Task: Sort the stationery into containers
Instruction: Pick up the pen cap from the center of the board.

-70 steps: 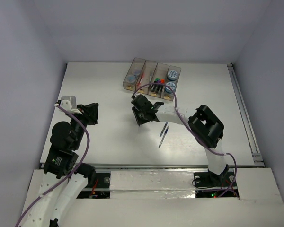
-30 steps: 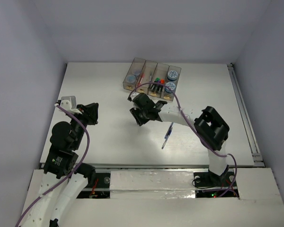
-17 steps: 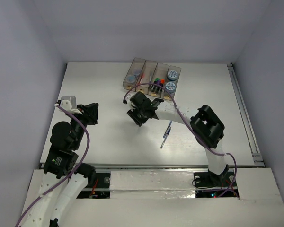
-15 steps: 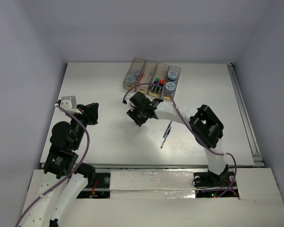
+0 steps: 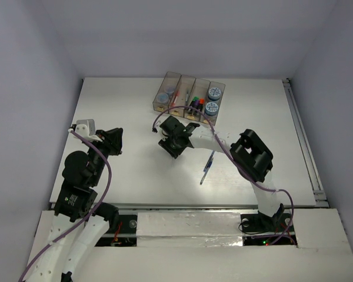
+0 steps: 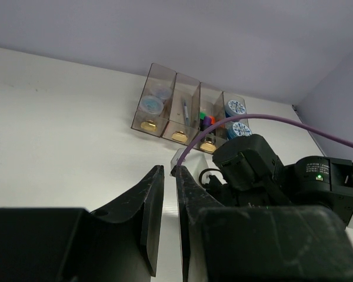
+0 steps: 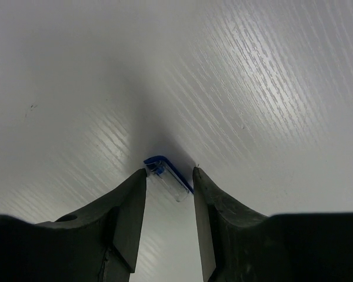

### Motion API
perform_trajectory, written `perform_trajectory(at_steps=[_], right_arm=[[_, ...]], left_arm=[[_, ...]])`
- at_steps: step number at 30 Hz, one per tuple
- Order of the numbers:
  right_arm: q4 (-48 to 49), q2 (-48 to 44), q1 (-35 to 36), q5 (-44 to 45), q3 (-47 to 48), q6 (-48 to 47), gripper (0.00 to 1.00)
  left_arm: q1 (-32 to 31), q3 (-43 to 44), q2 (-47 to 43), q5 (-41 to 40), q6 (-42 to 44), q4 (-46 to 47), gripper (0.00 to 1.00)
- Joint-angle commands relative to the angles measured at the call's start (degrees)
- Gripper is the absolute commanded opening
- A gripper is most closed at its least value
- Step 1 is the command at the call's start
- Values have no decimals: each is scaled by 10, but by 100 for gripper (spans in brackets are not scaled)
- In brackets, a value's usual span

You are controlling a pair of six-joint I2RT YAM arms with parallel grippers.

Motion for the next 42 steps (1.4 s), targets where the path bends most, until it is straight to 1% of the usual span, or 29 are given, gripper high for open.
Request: perform_trajectory(at_steps=[1,3,4,7,10,11,12,16,19,20,23,25,26,29,30,33,34,36,37,39,40,41,42], right_arm=[[5,9,-5,14,26,-2,42],[6,11,-5,17,25,1,39],[11,12,-10,16,24,5,35],[17,14,-16,8,21,11,32],[19,17,-16,5,22,15,34],[18,17,-16,6,23,16,38],[19,18,-16,7,23,16,40],[20,17,-21,7,20,16,41],[22,20,-21,5,18,17,36],[22,21,-21,4,18,17,29],[30,16,-26,8,12,21,15],[43,9,-26,13,8,29,13],[49,0,-32,14,6,32,10],[77,-18,-44,36,3,51,6],[87,-37,-44,55,-7,70,5],[139,-98,-56,88,-36,110,5],[169,-117,-56,95,-66,134,4],[199,-157,-61,125,-104,160,5],[224,-199,-68,132,-146,179,4],[238,-240,-75,158,-184,198,5],[253,-279,-83,165,-203,212,5],[259,-298,-89,169,-238,219,4],[261,-317,-96,173,-254,228,4]], left_arm=[[-3,1,2,4,7,35,11],[-3,2,3,4,6,35,11],[-3,2,2,4,6,34,11],[-3,2,2,4,6,34,11],[-3,1,2,3,7,34,11],[-3,1,2,3,7,34,11],[-3,1,2,3,7,34,11],[-3,1,2,3,7,34,11],[-3,1,2,3,7,34,11],[-3,1,2,3,6,34,11],[-3,1,3,3,7,35,11],[-3,1,4,2,6,34,11],[-3,2,4,2,6,34,11],[-3,1,10,3,5,36,11],[-3,1,11,3,5,37,11],[-3,1,25,14,0,42,11],[-3,0,38,23,-1,44,10],[-3,-3,51,72,-5,56,10],[-3,-4,66,91,-6,60,10],[-3,-7,82,142,-16,73,9],[-3,-9,100,159,-22,79,9],[-3,-11,108,185,-32,83,8],[-19,-24,117,197,-58,120,5]])
